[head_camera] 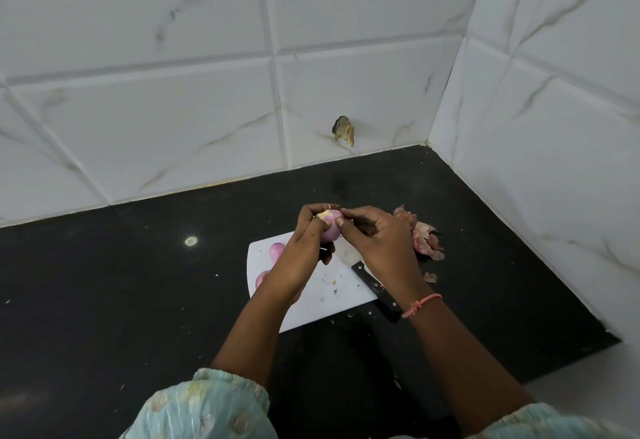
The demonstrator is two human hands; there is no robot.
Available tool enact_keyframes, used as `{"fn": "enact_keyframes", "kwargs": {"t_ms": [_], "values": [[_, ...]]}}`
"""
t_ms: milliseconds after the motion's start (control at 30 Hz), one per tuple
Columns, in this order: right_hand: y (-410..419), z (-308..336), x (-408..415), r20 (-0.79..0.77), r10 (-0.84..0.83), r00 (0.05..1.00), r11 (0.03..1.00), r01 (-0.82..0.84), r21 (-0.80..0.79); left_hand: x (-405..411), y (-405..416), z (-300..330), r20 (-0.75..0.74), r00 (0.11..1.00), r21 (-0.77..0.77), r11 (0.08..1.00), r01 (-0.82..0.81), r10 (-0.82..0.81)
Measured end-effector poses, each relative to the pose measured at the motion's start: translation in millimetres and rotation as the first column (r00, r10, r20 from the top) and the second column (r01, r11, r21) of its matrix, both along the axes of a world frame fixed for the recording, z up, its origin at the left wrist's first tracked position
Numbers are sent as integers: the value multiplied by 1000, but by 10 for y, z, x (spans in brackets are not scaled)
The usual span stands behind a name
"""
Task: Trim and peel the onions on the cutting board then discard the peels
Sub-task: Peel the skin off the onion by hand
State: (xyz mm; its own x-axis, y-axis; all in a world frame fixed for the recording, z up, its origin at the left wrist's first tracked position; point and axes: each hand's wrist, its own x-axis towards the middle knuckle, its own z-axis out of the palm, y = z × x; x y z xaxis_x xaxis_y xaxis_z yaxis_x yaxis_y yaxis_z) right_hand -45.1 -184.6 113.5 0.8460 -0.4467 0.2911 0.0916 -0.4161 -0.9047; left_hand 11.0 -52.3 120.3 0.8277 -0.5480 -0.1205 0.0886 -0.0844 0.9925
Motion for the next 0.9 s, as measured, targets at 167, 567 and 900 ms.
{"fn": "enact_keyframes", "kwargs": {"t_ms": [167, 567, 900], "values": [[16, -8, -15, 38, -25, 999, 998, 27, -50, -50, -22, 46, 53, 999, 30, 1000, 4, -6], [50, 5, -6, 75, -46, 996, 999, 45, 12, 29, 4, -35, 48, 999, 93, 995, -26, 22], [22, -13, -23, 84, -21, 996, 980, 37, -194, -31, 6, 29, 90, 996, 35, 999, 1, -4]]}}
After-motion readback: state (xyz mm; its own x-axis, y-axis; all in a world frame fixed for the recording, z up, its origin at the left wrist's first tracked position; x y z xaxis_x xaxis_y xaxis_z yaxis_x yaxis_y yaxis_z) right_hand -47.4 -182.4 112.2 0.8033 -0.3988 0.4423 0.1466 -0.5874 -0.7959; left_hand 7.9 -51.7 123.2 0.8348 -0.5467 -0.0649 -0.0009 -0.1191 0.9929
